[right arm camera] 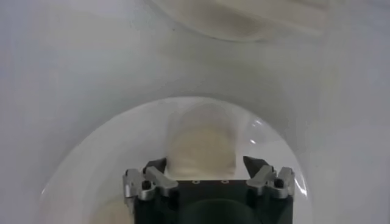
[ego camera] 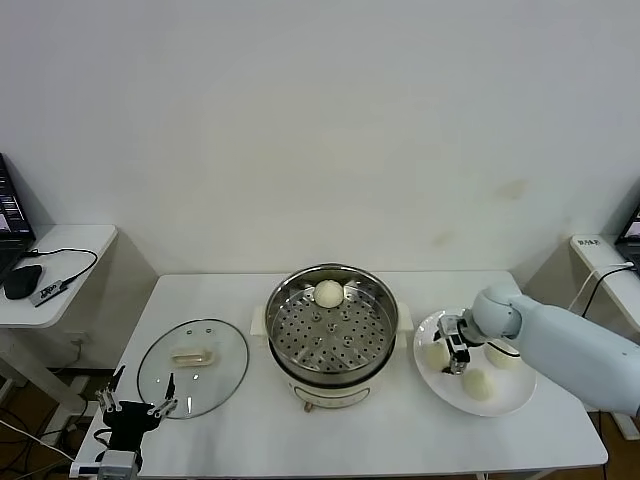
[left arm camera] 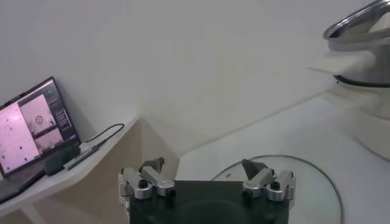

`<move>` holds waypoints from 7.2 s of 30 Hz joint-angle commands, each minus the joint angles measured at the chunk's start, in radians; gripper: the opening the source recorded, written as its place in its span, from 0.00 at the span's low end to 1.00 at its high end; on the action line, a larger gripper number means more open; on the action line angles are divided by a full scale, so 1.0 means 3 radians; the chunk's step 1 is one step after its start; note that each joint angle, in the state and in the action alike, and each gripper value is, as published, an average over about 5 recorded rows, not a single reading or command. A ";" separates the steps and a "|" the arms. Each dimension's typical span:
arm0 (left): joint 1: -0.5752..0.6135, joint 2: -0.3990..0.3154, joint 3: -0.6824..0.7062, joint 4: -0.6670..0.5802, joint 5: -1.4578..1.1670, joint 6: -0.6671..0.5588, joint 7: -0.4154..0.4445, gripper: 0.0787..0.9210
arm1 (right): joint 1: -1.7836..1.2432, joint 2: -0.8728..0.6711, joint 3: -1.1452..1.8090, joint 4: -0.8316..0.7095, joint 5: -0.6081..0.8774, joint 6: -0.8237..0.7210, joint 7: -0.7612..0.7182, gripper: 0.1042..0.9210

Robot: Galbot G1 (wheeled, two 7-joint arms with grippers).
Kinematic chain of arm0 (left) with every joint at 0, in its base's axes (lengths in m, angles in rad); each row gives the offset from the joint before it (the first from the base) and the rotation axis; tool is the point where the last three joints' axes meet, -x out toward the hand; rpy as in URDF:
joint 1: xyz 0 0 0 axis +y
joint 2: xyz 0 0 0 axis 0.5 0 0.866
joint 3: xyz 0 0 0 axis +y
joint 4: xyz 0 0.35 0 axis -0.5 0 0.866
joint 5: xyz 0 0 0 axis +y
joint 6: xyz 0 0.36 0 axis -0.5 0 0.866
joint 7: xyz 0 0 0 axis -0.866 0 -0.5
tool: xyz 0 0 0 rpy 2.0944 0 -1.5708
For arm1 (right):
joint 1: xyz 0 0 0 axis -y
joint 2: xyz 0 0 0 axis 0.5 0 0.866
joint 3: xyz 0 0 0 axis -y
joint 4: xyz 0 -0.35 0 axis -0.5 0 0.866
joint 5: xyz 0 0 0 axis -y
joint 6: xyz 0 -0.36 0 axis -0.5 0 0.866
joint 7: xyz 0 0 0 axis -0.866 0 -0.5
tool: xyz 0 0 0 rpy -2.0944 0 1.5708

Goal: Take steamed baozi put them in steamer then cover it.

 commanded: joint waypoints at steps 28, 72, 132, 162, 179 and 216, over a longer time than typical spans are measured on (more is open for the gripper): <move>-0.0050 0.0027 0.0046 -0.0055 -0.0003 -0.0013 -0.0009 0.88 | 0.2822 0.0074 -0.1291 0.1012 0.1686 -0.0633 -0.0044 0.62; -0.0113 -0.0043 -0.0041 0.0044 0.0017 -0.0139 -0.0076 0.88 | 0.1790 0.2118 -0.1510 -0.0119 0.2138 -0.1468 0.0766 0.63; -0.0003 -0.0011 0.0108 0.0051 0.0145 -0.0127 -0.0056 0.88 | -0.0104 -0.1155 0.0069 0.1044 -0.0197 0.0026 -0.0519 0.88; 0.0048 -0.0034 0.0007 0.0067 0.0149 -0.0129 -0.0063 0.88 | -0.0370 -0.0496 0.0193 0.0381 -0.0238 0.0006 -0.0190 0.87; 0.0045 -0.0037 0.0010 0.0051 0.0141 -0.0138 -0.0070 0.88 | 0.0582 -0.0734 -0.0016 0.0547 0.0119 -0.0048 -0.0578 0.67; 0.0099 -0.0082 -0.0116 -0.0038 0.0114 -0.0137 -0.0082 0.88 | 0.2164 0.0999 -0.1392 0.1002 0.0981 0.0275 -0.0104 0.67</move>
